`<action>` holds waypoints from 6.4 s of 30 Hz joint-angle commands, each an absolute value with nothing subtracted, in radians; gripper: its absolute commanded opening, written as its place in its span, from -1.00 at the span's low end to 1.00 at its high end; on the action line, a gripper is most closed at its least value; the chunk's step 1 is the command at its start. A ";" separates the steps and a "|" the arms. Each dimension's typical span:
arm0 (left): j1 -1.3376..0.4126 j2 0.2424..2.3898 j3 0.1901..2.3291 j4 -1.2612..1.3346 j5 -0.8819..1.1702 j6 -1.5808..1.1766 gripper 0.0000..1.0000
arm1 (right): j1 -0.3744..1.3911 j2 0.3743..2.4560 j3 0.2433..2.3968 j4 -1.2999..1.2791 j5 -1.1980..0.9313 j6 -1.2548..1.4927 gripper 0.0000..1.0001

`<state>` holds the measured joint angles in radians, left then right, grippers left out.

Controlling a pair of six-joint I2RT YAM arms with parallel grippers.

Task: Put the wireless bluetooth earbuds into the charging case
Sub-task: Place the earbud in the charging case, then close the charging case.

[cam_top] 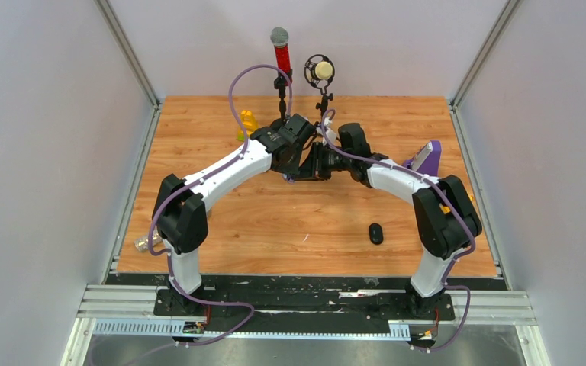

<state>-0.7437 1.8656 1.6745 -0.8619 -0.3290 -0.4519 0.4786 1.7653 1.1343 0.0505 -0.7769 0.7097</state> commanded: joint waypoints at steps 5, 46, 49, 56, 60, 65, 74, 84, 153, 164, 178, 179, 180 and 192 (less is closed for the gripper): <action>-0.745 1.808 1.669 -0.827 -0.312 -0.462 -0.99 | 0.488 1.796 1.173 0.082 -0.768 0.728 -0.76; -0.807 1.720 1.548 -0.717 -0.154 -0.189 -0.99 | 0.292 1.313 0.952 -0.359 -0.846 -0.456 0.55; -0.818 1.716 1.558 -0.735 -0.095 -0.146 -1.00 | 0.291 1.280 0.901 -0.339 -0.939 -0.552 0.58; -0.828 1.671 1.557 -0.766 0.131 -0.068 -1.00 | 0.291 1.164 0.736 -0.246 -1.082 -0.733 0.60; -0.837 1.638 1.549 -0.773 0.214 -0.036 -1.00 | 0.292 1.133 0.685 -0.210 -1.126 -0.801 0.61; -0.842 1.591 1.513 -0.777 0.418 0.043 -1.00 | 0.292 1.143 0.699 -0.209 -1.177 -0.855 0.62; -0.854 1.550 1.487 -0.778 0.511 0.094 -1.00 | 0.287 1.253 0.819 -0.340 -1.333 -0.873 0.61; -0.861 1.532 1.469 -0.764 0.483 0.105 -0.99 | 0.292 1.296 0.847 -0.419 -1.505 -0.819 0.58; -0.910 1.582 1.488 -0.767 0.357 0.088 -0.83 | 0.369 1.428 0.939 -0.404 -1.412 -0.618 -0.62; -0.912 1.593 1.510 -0.776 0.332 0.085 -0.73 | 0.368 1.427 0.937 -0.393 -1.393 -0.605 -0.84; -0.910 1.593 1.523 -0.779 0.296 0.088 -0.30 | 0.368 1.421 0.931 -0.389 -1.393 -0.605 -0.88; -0.912 1.593 1.524 -0.779 0.290 0.086 -0.20 | 0.367 1.421 0.931 -0.390 -1.394 -0.606 -0.89; -0.911 1.591 1.524 -0.779 0.289 0.086 -0.16 | 0.367 1.421 0.930 -0.389 -1.394 -0.606 -0.89; -0.910 1.575 1.529 -0.775 0.268 0.078 0.19 | 0.368 1.424 0.928 -0.389 -1.391 -0.609 -0.91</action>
<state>-0.8982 1.5898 1.4849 -0.7841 0.2703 0.0807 0.3653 1.4372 0.9020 -0.4225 -1.3689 -0.5957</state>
